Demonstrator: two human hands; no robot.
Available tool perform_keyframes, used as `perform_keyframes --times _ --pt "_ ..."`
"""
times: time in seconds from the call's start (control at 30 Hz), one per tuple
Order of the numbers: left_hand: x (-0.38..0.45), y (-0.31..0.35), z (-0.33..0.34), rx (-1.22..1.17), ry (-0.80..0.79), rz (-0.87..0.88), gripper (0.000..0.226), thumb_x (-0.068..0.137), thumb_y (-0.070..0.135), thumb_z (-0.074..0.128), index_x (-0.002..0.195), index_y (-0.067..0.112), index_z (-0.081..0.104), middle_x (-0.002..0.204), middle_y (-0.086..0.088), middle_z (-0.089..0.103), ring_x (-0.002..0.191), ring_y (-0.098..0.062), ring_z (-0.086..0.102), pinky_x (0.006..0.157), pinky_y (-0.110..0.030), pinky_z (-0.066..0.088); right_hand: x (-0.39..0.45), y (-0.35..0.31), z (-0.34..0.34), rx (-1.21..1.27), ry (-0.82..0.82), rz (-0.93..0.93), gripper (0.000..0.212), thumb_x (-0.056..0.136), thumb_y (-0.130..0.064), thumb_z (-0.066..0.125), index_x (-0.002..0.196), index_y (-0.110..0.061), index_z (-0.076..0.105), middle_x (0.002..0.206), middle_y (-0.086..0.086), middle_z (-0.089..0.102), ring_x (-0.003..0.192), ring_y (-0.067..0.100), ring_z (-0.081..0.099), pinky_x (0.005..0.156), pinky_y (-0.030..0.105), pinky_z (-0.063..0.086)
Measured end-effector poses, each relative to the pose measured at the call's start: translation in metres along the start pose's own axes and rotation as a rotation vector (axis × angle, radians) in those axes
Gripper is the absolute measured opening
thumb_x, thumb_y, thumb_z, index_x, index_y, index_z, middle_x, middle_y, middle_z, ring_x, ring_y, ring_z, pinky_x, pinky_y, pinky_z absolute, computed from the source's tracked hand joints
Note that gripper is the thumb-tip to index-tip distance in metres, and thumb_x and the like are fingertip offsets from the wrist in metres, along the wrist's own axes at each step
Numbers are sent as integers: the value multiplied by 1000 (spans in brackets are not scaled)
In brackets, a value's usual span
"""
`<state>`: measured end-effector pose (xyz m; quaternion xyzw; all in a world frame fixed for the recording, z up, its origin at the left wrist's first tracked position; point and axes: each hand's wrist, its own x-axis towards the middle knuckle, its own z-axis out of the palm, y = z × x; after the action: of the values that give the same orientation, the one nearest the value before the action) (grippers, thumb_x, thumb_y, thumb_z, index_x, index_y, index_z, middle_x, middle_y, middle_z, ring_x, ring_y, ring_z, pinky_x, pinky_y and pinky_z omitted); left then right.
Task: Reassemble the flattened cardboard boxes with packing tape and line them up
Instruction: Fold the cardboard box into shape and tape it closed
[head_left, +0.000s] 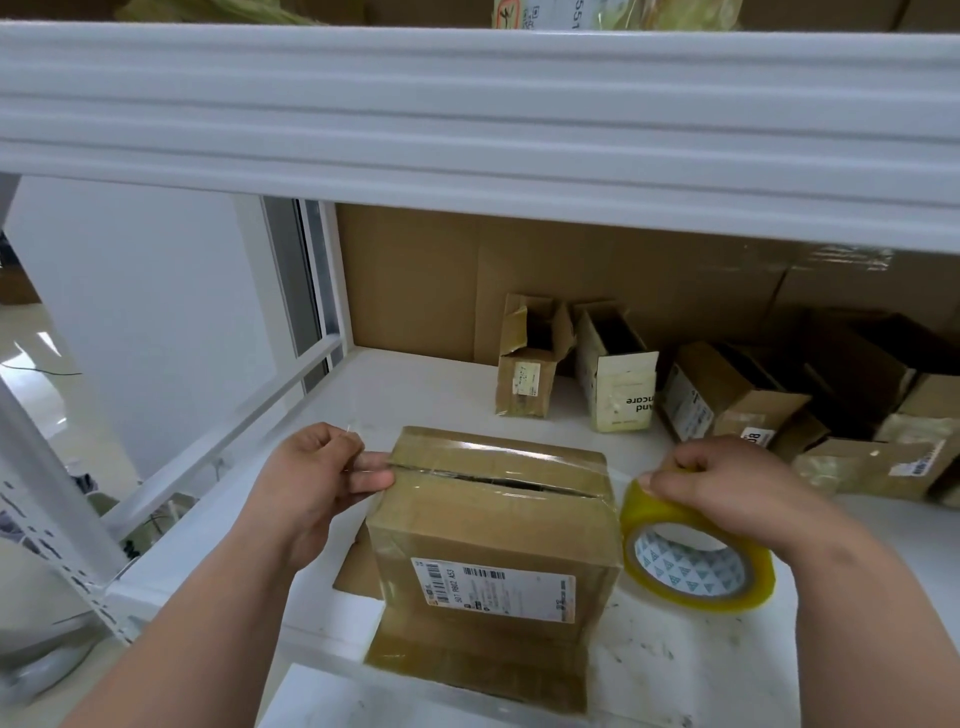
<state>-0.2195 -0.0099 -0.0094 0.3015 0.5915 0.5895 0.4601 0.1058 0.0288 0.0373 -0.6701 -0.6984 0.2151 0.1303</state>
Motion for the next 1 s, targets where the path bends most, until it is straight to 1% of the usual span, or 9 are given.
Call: perform_keyframes --times 0.13,0.27,0.33,0.47,0.6,0.73,0.83,0.9,1.0 --pt "1 -6 -2 24 56 -17 12 100 4 51 94 -3 59 69 -10 72 50 -12 64 66 -30 52 0 0 1 -41 -9 28 34 82 -51 69 75 -18 67 79 2 66 79 17 62 73 36 51" --pt "0 -13 -4 148 106 -31 11 95 4 58 91 -4 64 62 -8 67 44 -15 50 59 -30 52 2 1 6 -99 -21 48 37 82 -56 65 78 -20 67 82 0 67 82 16 63 79 39 54" --pt "-1 -17 -4 225 101 -42 12 94 4 59 91 -5 66 63 -9 66 49 -19 47 61 -31 52 3 2 11 -109 -17 53 38 82 -57 64 77 -19 64 80 0 65 81 16 62 77 38 52" --pt "-2 -22 2 336 71 -67 16 94 6 58 90 -7 66 71 -16 65 68 -27 54 70 -39 53 0 -3 18 -175 -15 62 36 84 -59 60 77 -24 59 80 -4 60 80 14 57 66 31 41" --pt "-3 -20 8 425 85 9 15 94 5 56 79 7 54 68 -8 57 65 -21 50 63 -37 48 -4 -14 23 -321 32 19 27 87 -57 53 91 -31 58 84 -10 55 85 15 51 85 32 43" --pt "-2 -22 8 451 89 62 21 91 0 50 78 0 65 63 -10 61 63 -24 51 62 -35 45 -6 -17 24 -325 39 12 25 88 -53 53 101 -33 60 92 -7 57 88 17 50 87 31 46" --pt "-8 -23 7 443 14 44 29 98 5 51 78 4 72 67 -13 69 61 -24 58 65 -36 50 -6 -13 25 -242 41 4 21 87 -51 56 105 -39 57 98 -10 56 92 14 49 91 32 46" --pt "-11 -16 7 436 -21 34 32 102 13 49 82 4 73 77 -15 73 69 -23 64 72 -37 57 -8 -10 28 -224 48 -25 16 89 -49 56 103 -41 52 96 -10 56 90 14 49 92 34 45" --pt "-12 0 7 491 -83 -24 46 101 44 48 94 5 71 93 -13 72 90 -24 67 87 -42 56 -9 -8 31 -249 79 -97 9 95 -46 49 100 -39 52 98 -11 59 89 15 52 92 35 43"
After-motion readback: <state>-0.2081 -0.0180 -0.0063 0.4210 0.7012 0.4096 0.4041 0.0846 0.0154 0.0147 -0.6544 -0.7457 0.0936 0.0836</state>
